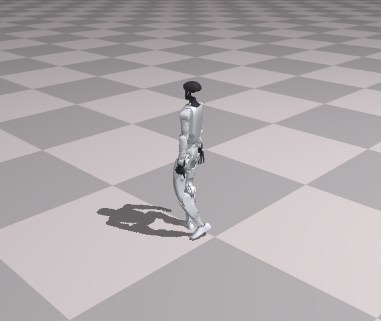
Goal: Upper body actions
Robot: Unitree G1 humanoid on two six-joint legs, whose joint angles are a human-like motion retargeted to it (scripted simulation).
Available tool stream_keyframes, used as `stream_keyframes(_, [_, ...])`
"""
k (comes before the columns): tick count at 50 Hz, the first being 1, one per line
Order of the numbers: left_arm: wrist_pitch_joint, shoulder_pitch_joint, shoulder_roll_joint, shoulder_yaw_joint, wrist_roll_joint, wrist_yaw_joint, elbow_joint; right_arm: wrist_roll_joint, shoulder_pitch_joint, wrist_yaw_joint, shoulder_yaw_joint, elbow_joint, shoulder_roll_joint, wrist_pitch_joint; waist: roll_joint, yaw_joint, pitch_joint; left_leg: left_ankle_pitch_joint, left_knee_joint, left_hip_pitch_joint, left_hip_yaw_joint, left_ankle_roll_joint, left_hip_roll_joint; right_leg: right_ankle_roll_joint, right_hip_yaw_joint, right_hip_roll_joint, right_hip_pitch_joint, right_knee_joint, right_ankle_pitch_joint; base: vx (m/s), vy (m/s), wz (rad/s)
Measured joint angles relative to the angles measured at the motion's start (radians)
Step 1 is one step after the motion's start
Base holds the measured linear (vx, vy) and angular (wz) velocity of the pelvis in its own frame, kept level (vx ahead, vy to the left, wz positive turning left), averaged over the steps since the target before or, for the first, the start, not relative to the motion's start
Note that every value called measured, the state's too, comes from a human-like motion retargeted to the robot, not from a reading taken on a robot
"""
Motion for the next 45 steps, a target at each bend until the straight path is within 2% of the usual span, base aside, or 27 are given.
stream_keyframes(5, [-0.021,-0.016,-0.032,-0.051,0.028,-0.017,-0.027,0.014,-0.011,0.025,0.011,-0.082,0.002,-0.019,0.023,0.037,0.014,-0.074,-0.065,-0.111,-0.152,0.001,-0.071,-0.013,0.097,0.021,-0.019,0.003,0.014,0.0,-0.09,-1.46])
stream_keyframes(7, [-0.035,-0.017,-0.04,-0.074,0.047,-0.009,-0.038,0.01,-0.009,0.037,0.018,-0.107,0.003,-0.024,0.048,0.054,0.017,-0.084,-0.125,-0.161,-0.248,-0.026,-0.111,-0.017,0.132,0.048,-0.02,0.001,0.019,0.08,-0.04,-1.3])
stream_keyframes(10, [-0.052,-0.018,-0.046,-0.102,0.067,0.011,-0.042,-0.004,-0.007,0.04,0.03,-0.126,0.004,-0.028,0.107,0.05,0.016,-0.055,-0.265,-0.214,-0.411,-0.102,-0.157,-0.022,0.152,0.115,-0.008,-0.006,0.02,0.09,0.02,-0.92])
stream_keyframes(11, [-0.055,-0.014,-0.049,-0.107,0.071,0.013,-0.04,-0.006,-0.004,0.034,0.037,-0.124,0.005,-0.03,0.114,0.049,0.018,-0.005,-0.308,-0.223,-0.431,-0.052,-0.174,-0.021,0.166,0.122,0.003,-0.008,0.019,0.21,0.04,-0.74])
stream_keyframes(12, [-0.056,-0.012,-0.05,-0.112,0.075,0.014,-0.037,-0.008,-0.001,0.03,0.042,-0.12,0.005,-0.031,0.122,0.041,0.017,0.024,-0.334,-0.226,-0.448,-0.029,-0.18,-0.019,0.173,0.129,0.011,-0.008,0.018,0.2,0.05,-0.37])
stream_keyframes(14, [-0.055,-0.01,-0.05,-0.113,0.085,0.001,-0.029,-0.008,0.002,0.021,0.05,-0.098,0.006,-0.032,0.137,0.019,0.006,0.011,-0.326,-0.215,-0.444,-0.075,-0.161,-0.015,0.188,0.141,0.012,-0.005,0.013,0.15,0.03,-0.51])
stream_keyframes(20, [-0.039,-0.004,-0.039,-0.097,0.105,-0.009,-0.011,0.025,0.016,0.006,0.054,0.016,0.004,-0.017,0.14,0.016,-0.025,0.023,-0.381,-0.184,-0.424,-0.083,-0.174,-0.004,0.233,0.146,0.006,0.026,-0.005,0.14,0.06,-0.17])
stream_keyframes(25, [-0.024,-0.014,-0.033,-0.085,0.091,-0.01,-0.009,0.039,0.031,-0.01,0.034,0.091,-0.006,-0.004,0.142,0.007,-0.039,0.034,-0.357,-0.22,-0.491,-0.084,-0.177,0.01,0.28,0.149,-0.01,0.064,-0.01,0.08,0.01,0.64])
stream_keyframes(30, [-0.042,-0.013,-0.025,-0.08,0.082,0.001,-0.036,0.059,0.034,-0.02,0.039,0.119,-0.006,0.001,0.137,0.012,-0.023,0.056,-0.345,-0.25,-0.577,-0.074,-0.193,0.013,0.438,0.155,-0.033,0.089,-0.017,-0.04,0.0,0.93])
stream_keyframes(32, [-0.049,-0.014,-0.018,-0.089,0.089,0.013,-0.049,0.061,0.029,-0.015,0.039,0.115,-0.005,0.002,0.134,0.034,-0.015,0.071,-0.338,-0.273,-0.609,-0.071,-0.202,0.002,0.377,0.137,-0.03,0.076,-0.031,-0.1,-0.03,0.93])
stream_keyframes(33, [-0.052,-0.017,-0.015,-0.096,0.093,0.02,-0.054,0.059,0.026,-0.011,0.037,0.108,-0.006,0.003,0.131,0.045,-0.01,0.081,-0.335,-0.283,-0.628,-0.07,-0.21,-0.009,0.293,0.117,-0.021,0.058,-0.028,-0.1,-0.04,0.95])
stream_keyframes(36, [-0.057,-0.024,-0.01,-0.115,0.104,0.037,-0.062,0.052,0.018,0.004,0.039,0.076,-0.007,0.0,0.121,0.109,0.019,0.113,-0.349,-0.303,-0.66,-0.062,-0.239,-0.018,0.244,0.109,-0.017,0.034,-0.022,-0.15,-0.02,0.84])
stream_keyframes(40, [-0.07,-0.028,-0.029,-0.116,0.077,0.078,-0.041,0.012,0.003,0.007,0.035,0.007,-0.023,-0.005,0.12,0.17,0.042,0.08,-0.39,-0.324,-0.585,-0.048,-0.23,-0.015,0.16,0.083,-0.029,0.021,-0.02,-0.19,0.06,1.18])
stream_keyframes(45, [-0.071,0.001,-0.035,-0.107,0.053,0.074,0.0,-0.013,0.002,-0.005,0.029,-0.076,-0.044,-0.013,0.125,0.118,0.034,-0.023,-0.43,-0.318,-0.219,-0.069,-0.147,0.01,-0.014,0.044,-0.016,-0.016,-0.021,-0.09,0.14,2.16])
